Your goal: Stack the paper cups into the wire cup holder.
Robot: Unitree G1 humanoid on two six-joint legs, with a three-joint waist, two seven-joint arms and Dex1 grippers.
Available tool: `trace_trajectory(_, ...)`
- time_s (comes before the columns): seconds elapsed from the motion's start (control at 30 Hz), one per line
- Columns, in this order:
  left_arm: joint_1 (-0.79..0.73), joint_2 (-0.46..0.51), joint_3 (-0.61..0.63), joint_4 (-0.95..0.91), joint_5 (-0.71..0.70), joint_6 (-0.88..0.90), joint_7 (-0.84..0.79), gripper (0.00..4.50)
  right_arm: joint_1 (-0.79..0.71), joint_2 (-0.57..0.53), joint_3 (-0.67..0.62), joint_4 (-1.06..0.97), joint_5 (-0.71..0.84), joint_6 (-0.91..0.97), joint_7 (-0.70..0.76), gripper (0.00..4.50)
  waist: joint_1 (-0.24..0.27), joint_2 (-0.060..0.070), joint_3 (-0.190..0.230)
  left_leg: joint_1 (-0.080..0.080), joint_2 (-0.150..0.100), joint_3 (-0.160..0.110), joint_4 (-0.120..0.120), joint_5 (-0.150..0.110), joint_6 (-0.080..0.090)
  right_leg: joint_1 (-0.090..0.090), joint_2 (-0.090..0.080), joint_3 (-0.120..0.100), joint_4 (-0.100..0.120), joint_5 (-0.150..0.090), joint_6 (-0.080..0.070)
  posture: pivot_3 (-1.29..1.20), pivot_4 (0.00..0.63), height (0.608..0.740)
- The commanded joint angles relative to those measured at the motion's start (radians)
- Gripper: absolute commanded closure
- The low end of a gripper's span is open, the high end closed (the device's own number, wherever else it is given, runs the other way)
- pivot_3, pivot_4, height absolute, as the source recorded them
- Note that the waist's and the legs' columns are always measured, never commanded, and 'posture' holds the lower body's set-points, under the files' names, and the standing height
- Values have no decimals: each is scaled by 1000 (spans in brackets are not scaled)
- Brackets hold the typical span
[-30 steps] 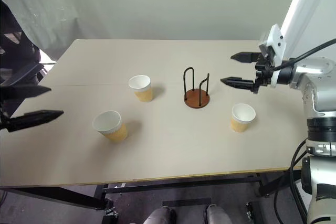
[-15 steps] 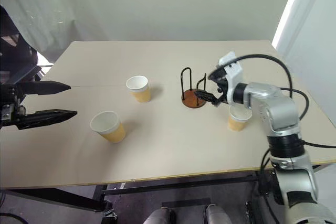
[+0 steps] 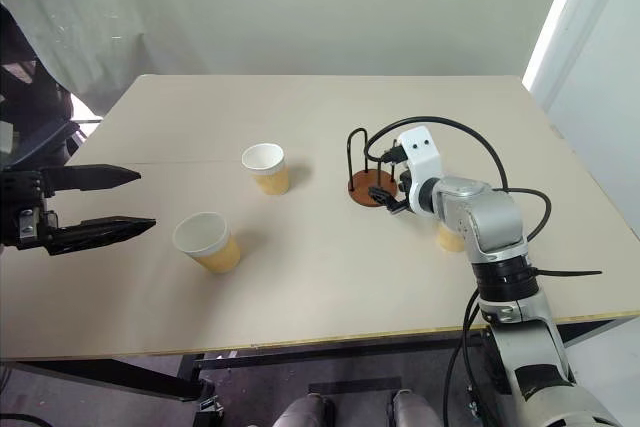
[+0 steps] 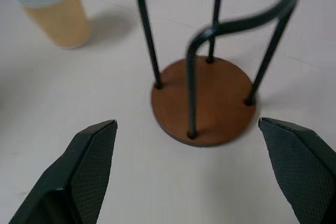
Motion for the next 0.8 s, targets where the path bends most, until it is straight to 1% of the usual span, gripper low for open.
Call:
trace_trajectory(0.03,-1,0,39,-31,-4,2,13,0,-30,43,15,34,-24,-72,-26,43,0,0,0,0,0,0,0,0,0,0,0,0,0,0,0,0,150,740)
trace_trajectory(0.17,4,6,46,-35,1,0,13,0,-66,83,41,155,-79,-222,-49,43,-1,0,0,0,0,-1,0,0,0,-1,1,0,1,0,0,0,150,740)
trace_trajectory(0.5,25,2,85,-66,-7,24,24,0,-103,126,51,310,-136,-383,-43,43,0,0,0,-1,0,-1,0,-3,-3,-1,1,0,0,-1,-3,0,150,740)
trace_trajectory(0.6,28,4,88,-69,-4,26,27,0,-112,140,47,336,-144,-414,-40,597,0,0,0,-1,0,-1,0,-3,-3,-1,1,0,0,-1,-3,0,150,740)
trace_trajectory(0.73,29,5,88,-67,-1,25,29,0,-120,146,41,347,-148,-429,-27,1934,0,0,0,-1,0,-1,-1,-3,-3,-1,1,0,0,-1,-2,0,150,740)
trace_trajectory(0.8,29,6,87,-66,0,24,29,0,-118,140,46,341,-147,-427,-7,2725,0,0,0,-1,1,-1,0,-3,-3,-1,1,0,0,-1,-2,0,150,740)
